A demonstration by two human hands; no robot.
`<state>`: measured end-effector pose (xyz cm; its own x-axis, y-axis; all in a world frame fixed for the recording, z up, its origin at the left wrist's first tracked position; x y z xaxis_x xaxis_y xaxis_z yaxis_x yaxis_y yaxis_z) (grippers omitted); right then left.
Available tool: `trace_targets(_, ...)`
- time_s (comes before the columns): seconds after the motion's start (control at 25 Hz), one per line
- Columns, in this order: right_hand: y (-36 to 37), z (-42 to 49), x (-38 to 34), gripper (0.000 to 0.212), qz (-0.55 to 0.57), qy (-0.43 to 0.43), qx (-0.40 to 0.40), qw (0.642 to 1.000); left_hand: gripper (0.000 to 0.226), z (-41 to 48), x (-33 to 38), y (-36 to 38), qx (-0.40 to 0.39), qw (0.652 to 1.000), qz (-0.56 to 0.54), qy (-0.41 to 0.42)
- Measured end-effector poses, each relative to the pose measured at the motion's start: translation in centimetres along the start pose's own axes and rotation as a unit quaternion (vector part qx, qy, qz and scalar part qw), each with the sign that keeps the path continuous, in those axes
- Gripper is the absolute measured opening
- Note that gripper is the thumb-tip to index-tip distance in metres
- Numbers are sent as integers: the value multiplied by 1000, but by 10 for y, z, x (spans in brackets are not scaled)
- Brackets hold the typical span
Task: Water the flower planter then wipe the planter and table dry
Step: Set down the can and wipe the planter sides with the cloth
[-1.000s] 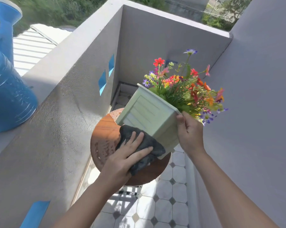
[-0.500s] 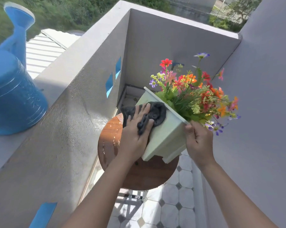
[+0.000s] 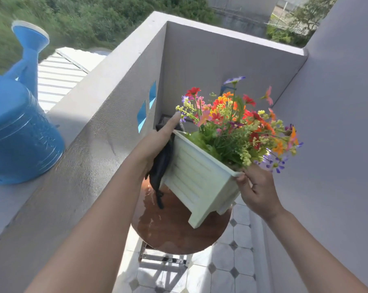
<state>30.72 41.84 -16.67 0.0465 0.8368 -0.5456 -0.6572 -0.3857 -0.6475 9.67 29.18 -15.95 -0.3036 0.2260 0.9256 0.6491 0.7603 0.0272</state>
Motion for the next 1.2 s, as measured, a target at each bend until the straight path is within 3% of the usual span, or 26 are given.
trace_targets(0.16, -14, -3, 9, 59, -6, 56, -95, 994, 52, -7, 4, 6, 91, 991, 96, 7)
trace_targets(0.32, -38, -5, -13, 33, 29, 115, -198, 973, 36, -23, 12, 12, 134, 974, 172, 53)
trace_targets(0.44, -47, 2, -43, 55, -67, 171, -242, 953, 33, -37, 14, 15, 156, 959, 225, 70)
trace_targets(0.6, -24, 14, -80, 46, -277, 141, -187, 932, 30, -53, 18, 25, 190, 946, 253, 71)
trace_targets(0.76, 3, 20, -90, 31, -324, 134, -125, 928, 32, -66, 20, 34, 207, 935, 277, 80)
trace_targets(0.96, 8, 16, -75, 43, -267, 112, -57, 956, 37, -85, 15, 30, 222, 934, 266, 92)
trace_targets(1.2, 11, 2, -65, 39, -227, 88, 14, 970, 45, -107, 2, 33, 232, 927, 270, 116)
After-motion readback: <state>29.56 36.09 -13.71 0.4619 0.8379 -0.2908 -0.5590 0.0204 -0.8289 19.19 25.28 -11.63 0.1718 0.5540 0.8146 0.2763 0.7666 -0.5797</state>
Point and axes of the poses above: each hand's wrist, its own z-axis towards the middle knuckle, its own y-axis out of the palm, x = y × z, the point moved 1 cm from there along z, towards the middle knuckle, and after that the axes turned 2 degrees about y, right-handed, at the moved point
